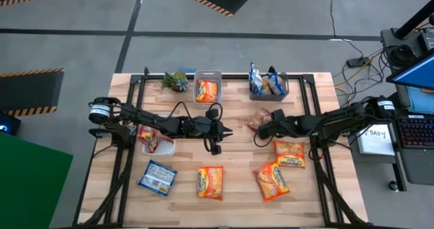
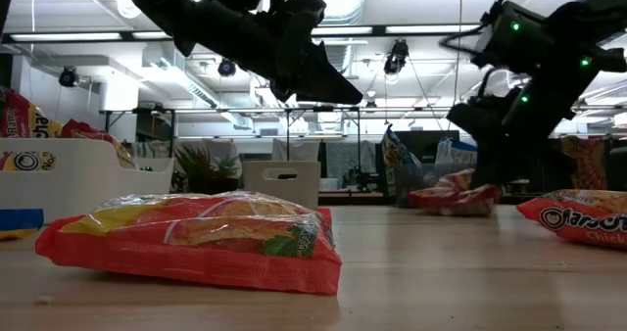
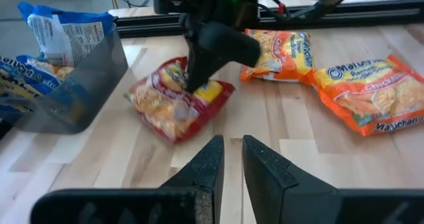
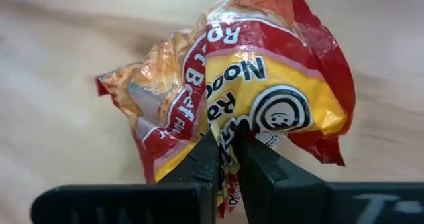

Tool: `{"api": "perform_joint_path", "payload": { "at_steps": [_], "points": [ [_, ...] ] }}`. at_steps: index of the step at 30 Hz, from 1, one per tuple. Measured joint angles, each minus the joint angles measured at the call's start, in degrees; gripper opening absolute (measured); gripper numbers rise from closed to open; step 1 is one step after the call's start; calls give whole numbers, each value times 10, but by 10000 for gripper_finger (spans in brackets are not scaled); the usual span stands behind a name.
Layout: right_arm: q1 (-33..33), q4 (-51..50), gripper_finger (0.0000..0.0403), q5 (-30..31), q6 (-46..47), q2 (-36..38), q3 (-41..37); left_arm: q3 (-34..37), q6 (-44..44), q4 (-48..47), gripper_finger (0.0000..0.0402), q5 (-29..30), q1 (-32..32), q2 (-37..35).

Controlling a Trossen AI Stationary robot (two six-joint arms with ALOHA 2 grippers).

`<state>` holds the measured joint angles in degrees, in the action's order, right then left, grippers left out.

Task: Sort Maruchan noodles
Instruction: Put the red noodle pack into the white bin

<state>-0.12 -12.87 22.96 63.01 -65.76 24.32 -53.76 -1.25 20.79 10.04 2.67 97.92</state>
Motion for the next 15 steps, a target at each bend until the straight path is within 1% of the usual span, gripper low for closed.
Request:
{"api": "perform_joint_path", "payload": {
  "at_steps": [3,6,11,15],
  "points": [
    [9,50,31,-26,-31,-12,0,0,14,-8,46,0,-1,-2],
    [18,76,31,-39,-51,-27,0,0,25,-22,69,-1,-4,-2],
    [31,83,31,-34,-52,-54,5,0,38,-28,130,-1,-10,-2],
    [38,94,31,-30,-52,-74,6,0,38,-10,175,-1,-11,11]
  ]
}}
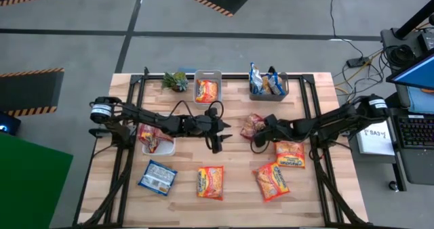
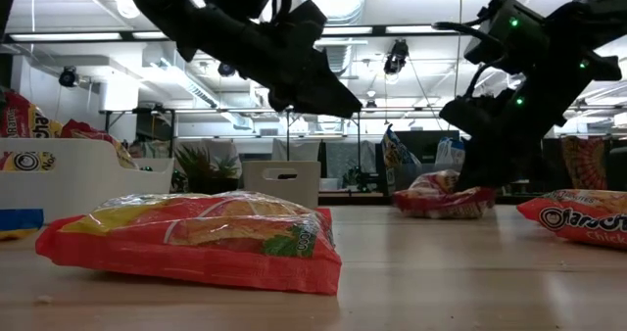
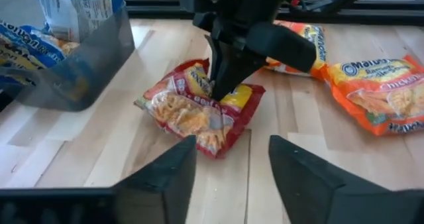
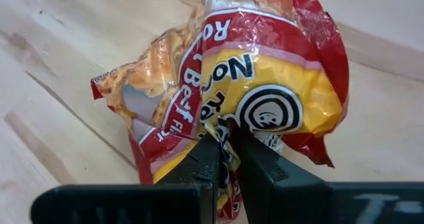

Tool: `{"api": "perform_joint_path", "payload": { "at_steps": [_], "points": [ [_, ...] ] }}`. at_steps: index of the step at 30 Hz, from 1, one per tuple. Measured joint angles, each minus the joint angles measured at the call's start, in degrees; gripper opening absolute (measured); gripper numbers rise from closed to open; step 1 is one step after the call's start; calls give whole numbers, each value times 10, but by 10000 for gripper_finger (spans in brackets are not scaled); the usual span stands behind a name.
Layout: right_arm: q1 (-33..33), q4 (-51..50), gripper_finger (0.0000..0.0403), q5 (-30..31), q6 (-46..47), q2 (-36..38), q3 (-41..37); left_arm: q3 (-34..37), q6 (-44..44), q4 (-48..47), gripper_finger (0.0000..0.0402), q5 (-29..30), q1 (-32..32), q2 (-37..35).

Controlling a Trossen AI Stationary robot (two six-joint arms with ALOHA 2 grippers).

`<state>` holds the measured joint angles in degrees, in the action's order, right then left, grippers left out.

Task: Sort Maruchan noodles
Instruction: Put the red noodle pack into the white bin

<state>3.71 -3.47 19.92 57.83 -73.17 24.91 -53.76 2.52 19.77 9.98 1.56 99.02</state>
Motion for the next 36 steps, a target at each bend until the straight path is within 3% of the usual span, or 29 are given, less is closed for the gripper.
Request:
{"api": "perform_joint_path", "payload": {
  "at_steps": [11,36],
  "points": [
    [32,88,31,-37,-93,-25,-2,0,30,77,233,0,0,69],
    [33,101,31,-35,-166,-61,15,2,27,120,233,0,-2,114]
  ]
}}
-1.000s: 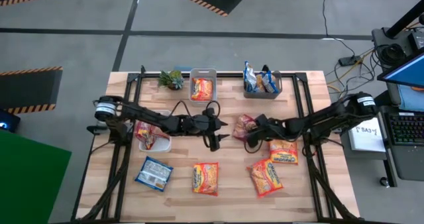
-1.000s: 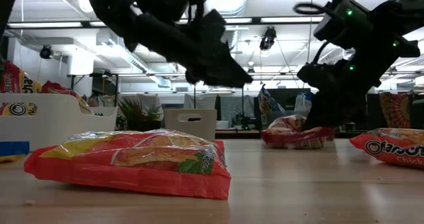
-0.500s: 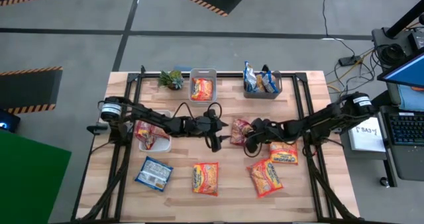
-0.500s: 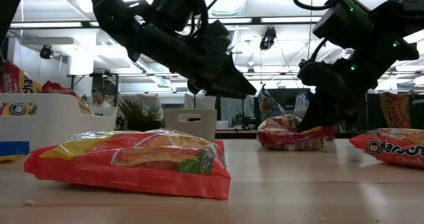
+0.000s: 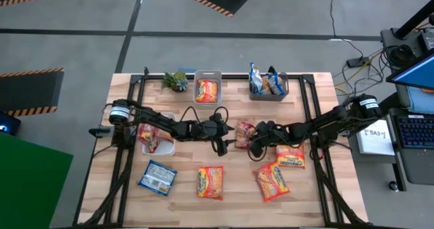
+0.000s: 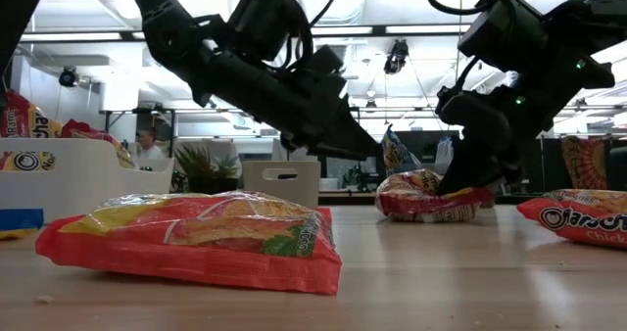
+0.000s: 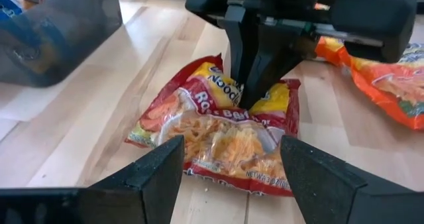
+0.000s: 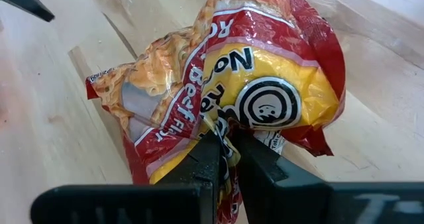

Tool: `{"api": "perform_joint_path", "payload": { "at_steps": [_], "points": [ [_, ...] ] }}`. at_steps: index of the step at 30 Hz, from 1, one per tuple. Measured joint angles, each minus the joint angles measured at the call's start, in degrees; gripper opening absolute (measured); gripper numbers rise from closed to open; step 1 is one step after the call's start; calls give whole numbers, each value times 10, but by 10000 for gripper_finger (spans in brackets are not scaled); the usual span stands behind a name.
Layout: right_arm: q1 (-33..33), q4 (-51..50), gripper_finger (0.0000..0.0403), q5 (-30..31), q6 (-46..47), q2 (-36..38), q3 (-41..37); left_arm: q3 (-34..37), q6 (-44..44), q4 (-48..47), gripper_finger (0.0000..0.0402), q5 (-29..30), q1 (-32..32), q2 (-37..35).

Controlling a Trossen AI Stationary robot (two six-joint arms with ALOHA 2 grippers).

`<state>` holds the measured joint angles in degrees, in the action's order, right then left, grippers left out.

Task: Sort Maruchan noodles
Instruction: Put the red noodle pack into the white bin

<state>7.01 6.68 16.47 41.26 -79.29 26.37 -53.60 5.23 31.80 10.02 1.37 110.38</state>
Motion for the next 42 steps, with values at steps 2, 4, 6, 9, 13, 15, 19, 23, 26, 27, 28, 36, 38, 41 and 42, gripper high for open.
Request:
{"api": "perform_joint_path", "payload": {
  "at_steps": [2,4,6,9,13,15,19,23,26,27,28,36,38,41,42],
  "points": [
    [0,1,31,0,0,0,0,0,0,0,233,0,0,1],
    [0,1,31,0,-4,-1,0,0,0,-1,233,0,0,2],
    [0,3,31,0,-12,-1,0,0,0,1,233,0,-1,2],
    [0,9,31,0,-15,-1,0,0,0,0,233,0,-2,2],
    [0,14,31,0,-19,-1,0,0,0,0,233,0,-2,2],
    [0,16,31,0,-32,-2,0,0,-2,0,233,0,-3,2],
    [0,17,31,0,-49,-3,2,0,-4,1,233,0,-7,2],
    [0,20,31,-1,-53,-4,2,0,-4,2,233,1,-8,2],
    [0,20,31,-1,-55,-4,2,0,-4,5,233,1,-9,2],
    [0,20,31,-1,-54,-4,2,0,-4,6,233,1,-10,2],
    [0,20,31,-1,-54,-4,2,0,-4,9,233,1,-10,2],
    [0,21,41,-1,-49,-3,2,1,-27,71,233,1,-15,21],
    [0,20,57,-2,-41,0,2,1,-31,87,233,1,-15,34],
    [0,18,96,-2,-27,3,2,0,-31,106,233,1,-18,50],
    [0,18,111,-3,-22,4,2,-1,-31,106,233,1,-19,52]
  ]
}}
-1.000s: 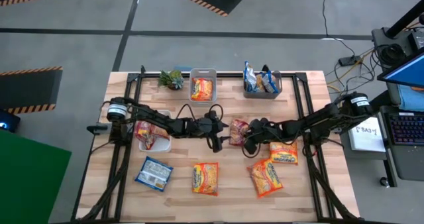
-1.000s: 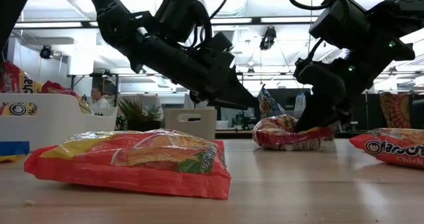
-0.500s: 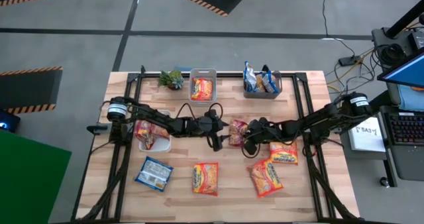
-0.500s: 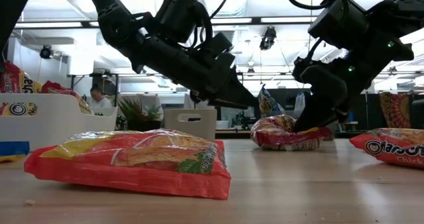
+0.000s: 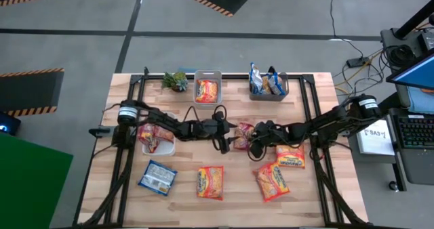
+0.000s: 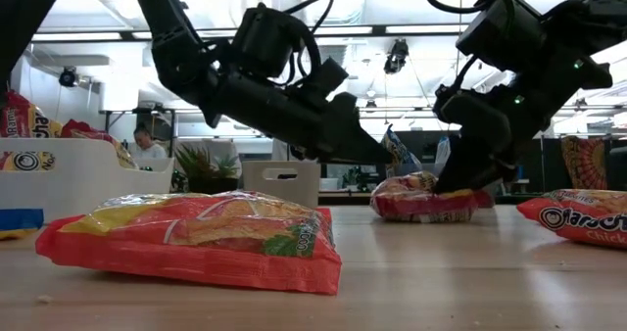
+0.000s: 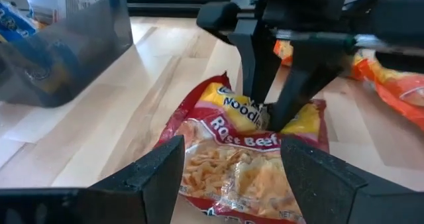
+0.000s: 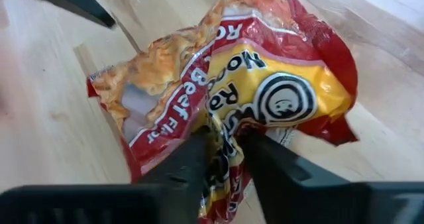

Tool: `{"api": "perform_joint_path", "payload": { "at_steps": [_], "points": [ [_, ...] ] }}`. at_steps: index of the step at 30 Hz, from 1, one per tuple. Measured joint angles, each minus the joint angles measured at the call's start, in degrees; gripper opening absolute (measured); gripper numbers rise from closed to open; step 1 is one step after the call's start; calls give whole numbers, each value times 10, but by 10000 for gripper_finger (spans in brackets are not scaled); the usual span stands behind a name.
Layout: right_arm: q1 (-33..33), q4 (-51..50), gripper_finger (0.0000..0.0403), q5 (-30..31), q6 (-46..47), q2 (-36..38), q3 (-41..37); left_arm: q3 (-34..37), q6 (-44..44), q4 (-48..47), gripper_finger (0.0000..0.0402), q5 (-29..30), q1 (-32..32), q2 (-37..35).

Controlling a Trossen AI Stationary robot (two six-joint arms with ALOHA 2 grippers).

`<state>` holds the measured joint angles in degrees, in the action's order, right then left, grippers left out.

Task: Sort Maruchan noodles
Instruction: Put the red noodle pack into the white bin

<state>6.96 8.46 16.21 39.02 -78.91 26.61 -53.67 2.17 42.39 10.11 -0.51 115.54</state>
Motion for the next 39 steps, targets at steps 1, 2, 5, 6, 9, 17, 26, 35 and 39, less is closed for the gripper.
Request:
{"api": "perform_joint_path", "payload": {
  "at_steps": [1,2,5,6,9,17,26,35,39],
  "points": [
    [0,0,126,0,4,1,0,0,0,2,233,0,-1,3],
    [0,-3,140,0,6,2,0,-2,0,2,233,0,-2,3],
    [0,-7,180,-7,9,5,0,-2,0,1,233,0,-5,4],
    [0,-7,192,-12,9,6,0,-2,0,6,233,0,-6,7],
    [0,-5,220,-17,9,7,0,-3,0,29,233,-2,-9,21],
    [0,-6,257,-16,16,8,0,-45,7,67,232,-2,-9,83],
    [0,-5,254,-16,15,8,0,-55,11,64,213,-2,-9,104],
    [-1,-4,250,-12,8,8,0,-54,12,41,86,-7,-6,103],
    [-1,-5,245,-16,8,15,0,-54,12,37,20,-9,-5,102]
  ]
}}
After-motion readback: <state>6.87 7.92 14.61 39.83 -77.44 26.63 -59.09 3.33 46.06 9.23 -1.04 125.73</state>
